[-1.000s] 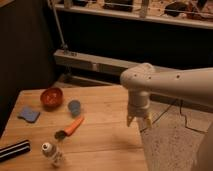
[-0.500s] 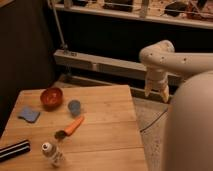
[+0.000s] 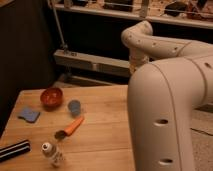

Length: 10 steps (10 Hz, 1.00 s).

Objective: Move the arm in a circular motion

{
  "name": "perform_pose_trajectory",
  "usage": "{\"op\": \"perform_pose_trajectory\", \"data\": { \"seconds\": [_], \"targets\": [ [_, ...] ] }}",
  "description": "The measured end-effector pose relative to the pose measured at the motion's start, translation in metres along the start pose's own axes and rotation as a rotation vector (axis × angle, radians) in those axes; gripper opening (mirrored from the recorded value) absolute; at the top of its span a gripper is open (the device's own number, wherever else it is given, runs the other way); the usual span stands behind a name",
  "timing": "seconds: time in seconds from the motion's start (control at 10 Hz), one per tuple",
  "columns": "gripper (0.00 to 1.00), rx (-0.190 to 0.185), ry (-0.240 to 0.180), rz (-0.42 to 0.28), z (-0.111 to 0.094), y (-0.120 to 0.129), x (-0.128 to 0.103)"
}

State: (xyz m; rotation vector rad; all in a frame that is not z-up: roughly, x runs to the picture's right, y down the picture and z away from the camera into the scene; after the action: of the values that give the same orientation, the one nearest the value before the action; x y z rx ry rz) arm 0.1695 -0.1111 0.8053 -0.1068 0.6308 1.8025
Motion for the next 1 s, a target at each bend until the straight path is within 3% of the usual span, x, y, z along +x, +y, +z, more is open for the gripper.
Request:
{"op": "perform_pose_trajectory", "data": {
  "seconds": [0.1,0.3,0.4,0.6,0.8,1.0],
  "targets": [
    [0.65,-0.036,-0.022,-0.107,-0.008,0.056,-0.001],
    [0.65,-0.089,-0.027,-0.257,-0.020,0.134,0.018],
    [0.65,-0.128,-0.014,-0.387,-0.030,0.196,0.050],
    [0.65,-0.168,0.007,-0.575,-0.047,0.261,0.107],
    [0.65,-0.220,0.027,-0.773,-0.070,0.304,0.172],
    [0.65,-0.266,0.050,-0.962,-0.095,0.317,0.237]
  ]
}}
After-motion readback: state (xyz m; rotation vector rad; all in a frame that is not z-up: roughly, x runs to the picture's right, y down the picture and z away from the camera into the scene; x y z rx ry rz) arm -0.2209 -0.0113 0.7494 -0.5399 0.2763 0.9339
